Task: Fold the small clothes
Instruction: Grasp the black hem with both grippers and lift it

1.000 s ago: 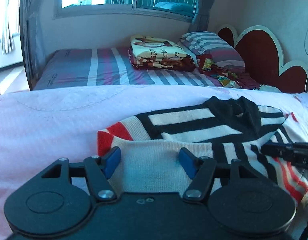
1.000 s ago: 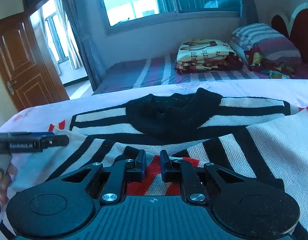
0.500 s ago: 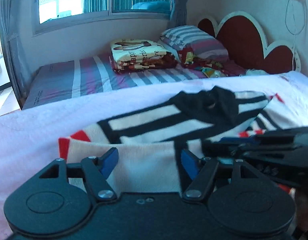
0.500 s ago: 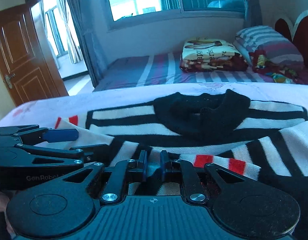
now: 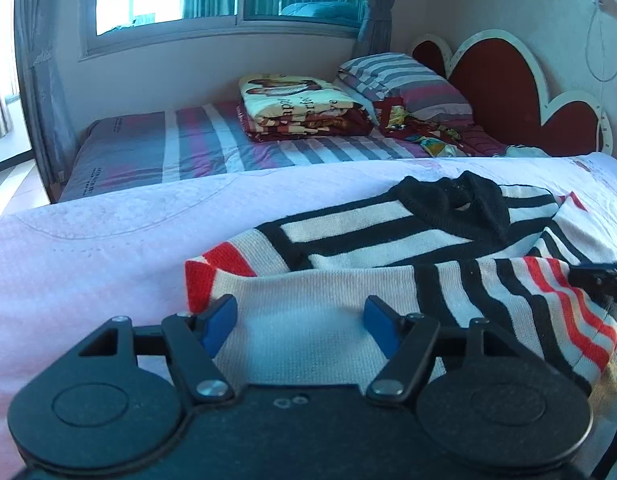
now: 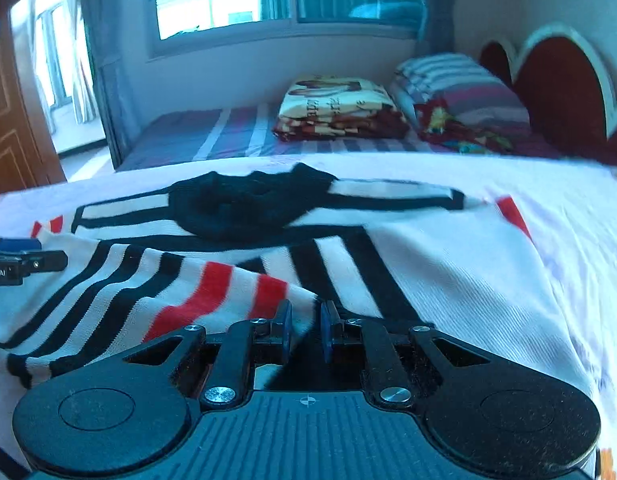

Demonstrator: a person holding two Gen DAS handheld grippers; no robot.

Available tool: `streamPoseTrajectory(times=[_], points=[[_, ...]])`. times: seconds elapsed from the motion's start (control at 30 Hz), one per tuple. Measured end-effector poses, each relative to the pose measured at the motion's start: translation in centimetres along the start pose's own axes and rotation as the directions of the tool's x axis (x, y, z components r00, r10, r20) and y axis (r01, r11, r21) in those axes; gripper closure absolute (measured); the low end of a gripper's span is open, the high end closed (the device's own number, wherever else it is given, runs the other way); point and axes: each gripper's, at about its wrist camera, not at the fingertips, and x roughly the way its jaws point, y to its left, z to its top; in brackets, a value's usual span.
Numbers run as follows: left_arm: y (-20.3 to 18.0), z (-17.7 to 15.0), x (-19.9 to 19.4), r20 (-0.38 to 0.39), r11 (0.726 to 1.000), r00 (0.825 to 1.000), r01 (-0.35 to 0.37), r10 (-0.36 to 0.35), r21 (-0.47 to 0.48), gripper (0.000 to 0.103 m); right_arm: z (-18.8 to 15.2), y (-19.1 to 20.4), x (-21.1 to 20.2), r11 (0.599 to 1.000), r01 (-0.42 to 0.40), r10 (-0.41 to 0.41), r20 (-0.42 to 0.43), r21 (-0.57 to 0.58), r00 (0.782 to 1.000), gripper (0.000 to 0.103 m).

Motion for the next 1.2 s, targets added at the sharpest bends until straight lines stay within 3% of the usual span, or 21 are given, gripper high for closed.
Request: streamPoseTrajectory(times=[0.07, 0.13, 0.2, 0.3, 0.37, 0.43, 0.5, 0.57, 0.67, 0.7, 0.73, 0.77, 0.87, 0.9, 1.0, 1.07, 1.2], points=[[-1.0, 0.1, -2.0, 0.040, 1.000, 0.999, 0.003, -0.004, 0.014, 0.036, 0.1, 0.0, -1.6, 1.000, 0.010, -0.010, 0.019, -0.002, 1.000, 0.090], [-2.8, -0.5, -4.1, 0.080, 0.999, 0.996, 0.038, -0.041, 0.031, 0.030, -0.3, 0.3, -3.2, 0.999, -0.035, 0.034, 0.038, 0.023, 0.999, 0.090], [-5.0, -1.5, -5.2, 0.068, 0.997, 0.996, 0.058, -0.061, 0.053, 0.030, -1.1, 1.6, -3.9, 0.994, -0.103, 0.102, 0.016, 0.024, 0.995, 0.090], [-7.4, -3.4, -5.2, 0.029, 0.997, 0.998, 0.058, -0.060, 0.056, 0.028, -2.6, 4.3, -4.3, 0.990, -0.138, 0.138, 0.003, -0.033, 0.990, 0.090], [-7.5, -5.0, -4.6, -0.005, 0.999, 1.000, 0.026, -0.026, 0.024, 0.028, -3.5, 4.9, -4.2, 0.992, -0.117, 0.117, 0.004, -0.040, 0.993, 0.090], [-6.7, -6.0, -5.2, 0.025, 0.999, 0.999, 0.046, -0.046, -0.005, 0.028, -3.8, 3.8, -4.6, 0.996, -0.091, 0.091, 0.010, -0.007, 0.996, 0.090], [-6.2, -6.1, -5.6, 0.018, 1.000, 0.999, 0.027, -0.028, 0.011, 0.028, -4.3, 1.9, -5.2, 1.000, -0.004, 0.004, 0.015, 0.025, 1.000, 0.090], [-5.6, -6.3, -5.9, 0.016, 0.999, 0.999, 0.027, -0.027, 0.021, 0.028, -4.6, -0.2, -5.9, 0.997, -0.022, 0.022, 0.007, 0.078, 1.000, 0.090], [-5.4, -6.4, -5.9, 0.024, 0.999, 0.999, 0.033, -0.034, 0.025, 0.028, -4.2, -1.8, -7.5, 0.992, 0.045, -0.052, 0.057, 0.117, 0.997, 0.090], [-5.5, -6.3, -5.9, 0.025, 0.999, 0.999, 0.030, -0.031, 0.026, 0.028, -4.0, -2.6, -8.0, 0.987, 0.038, -0.051, 0.079, 0.158, 0.996, 0.080], [-5.6, -6.3, -6.0, 0.024, 0.999, 0.999, 0.024, -0.024, 0.028, 0.028, -3.9, -3.3, -8.1, 0.981, 0.041, -0.057, 0.080, 0.191, 0.995, 0.056], [-5.7, -6.2, -6.0, 0.027, 0.999, 0.999, 0.018, -0.019, 0.027, 0.029, -3.7, -3.9, -7.8, 0.976, 0.049, -0.066, 0.074, 0.210, 0.995, 0.048], [-5.8, -6.5, -6.3, 0.031, 1.000, 0.999, 0.014, -0.014, 0.021, 0.028, -3.5, -4.6, -7.0, 0.974, 0.011, -0.025, 0.062, 0.225, 0.998, 0.047], [-5.8, -6.6, -6.4, 0.032, 1.000, 0.999, 0.015, -0.016, 0.018, 0.028, -3.6, -4.7, -6.7, 0.974, -0.007, -0.005, 0.054, 0.226, 0.999, 0.048], [-5.6, -6.6, -6.4, 0.028, 1.000, 0.999, 0.021, -0.021, 0.010, 0.028, -3.4, -4.5, -5.8, 0.984, 0.011, -0.016, 0.025, 0.180, 1.000, 0.078], [-5.5, -6.5, -6.6, 0.026, 1.000, 0.999, 0.021, -0.021, 0.011, 0.028, -3.7, -4.5, -6.3, 0.982, -0.023, 0.018, 0.030, 0.189, 0.999, 0.097], [-5.2, -6.6, -7.0, 0.036, 1.000, 0.999, 0.025, -0.025, 0.010, 0.028, -4.6, -4.6, -8.4, 0.978, -0.044, 0.031, 0.067, 0.202, 0.997, 0.098]])
